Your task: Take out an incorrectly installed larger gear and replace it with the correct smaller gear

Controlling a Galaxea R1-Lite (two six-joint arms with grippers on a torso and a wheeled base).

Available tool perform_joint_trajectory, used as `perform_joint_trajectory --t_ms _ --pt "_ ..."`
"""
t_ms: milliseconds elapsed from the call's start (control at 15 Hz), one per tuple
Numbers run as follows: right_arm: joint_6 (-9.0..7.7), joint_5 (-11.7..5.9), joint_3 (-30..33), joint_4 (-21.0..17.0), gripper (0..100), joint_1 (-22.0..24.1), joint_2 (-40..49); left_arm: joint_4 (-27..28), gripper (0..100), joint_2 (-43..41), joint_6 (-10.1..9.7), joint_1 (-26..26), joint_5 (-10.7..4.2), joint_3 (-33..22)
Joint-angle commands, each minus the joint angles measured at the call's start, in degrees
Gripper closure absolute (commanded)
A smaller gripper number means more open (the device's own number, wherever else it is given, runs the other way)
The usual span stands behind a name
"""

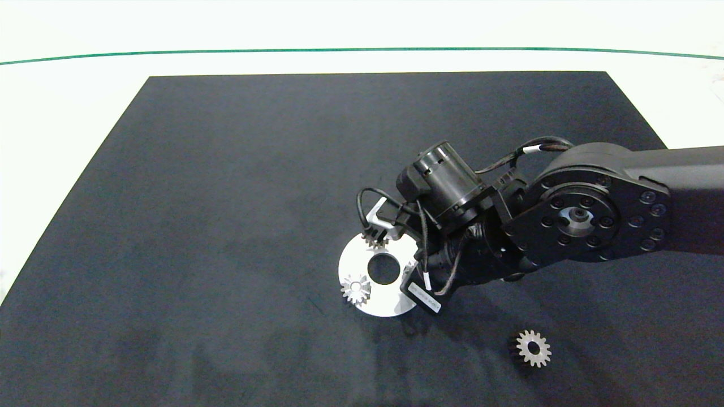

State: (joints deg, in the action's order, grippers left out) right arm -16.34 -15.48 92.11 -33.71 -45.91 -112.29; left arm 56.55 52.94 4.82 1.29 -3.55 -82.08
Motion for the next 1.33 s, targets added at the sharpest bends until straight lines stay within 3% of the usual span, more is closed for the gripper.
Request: perform_joint_trajectory --t_ms 67,733,1133,1333 --pt "0.08 -0.25 0.0 -0.13 60 -0.32 1.63 0.31 0 -0.12 0.02 0.03 -0.06 -0.01" --pt "0.43 -0.07 -0.44 -0.13 60 -1.29 8.31 0.31 0 -0.74 0.46 0.03 -0.06 -0.01" --pt "1.48 0.89 -8.18 0.04 60 3.55 12.27 0.31 0 -1.09 0.81 0.03 -0.06 -0.01" --pt "1.83 1.33 -12.75 4.7 60 6.36 12.62 0.31 0 -1.18 1.16 0.11 -0.06 -0.01"
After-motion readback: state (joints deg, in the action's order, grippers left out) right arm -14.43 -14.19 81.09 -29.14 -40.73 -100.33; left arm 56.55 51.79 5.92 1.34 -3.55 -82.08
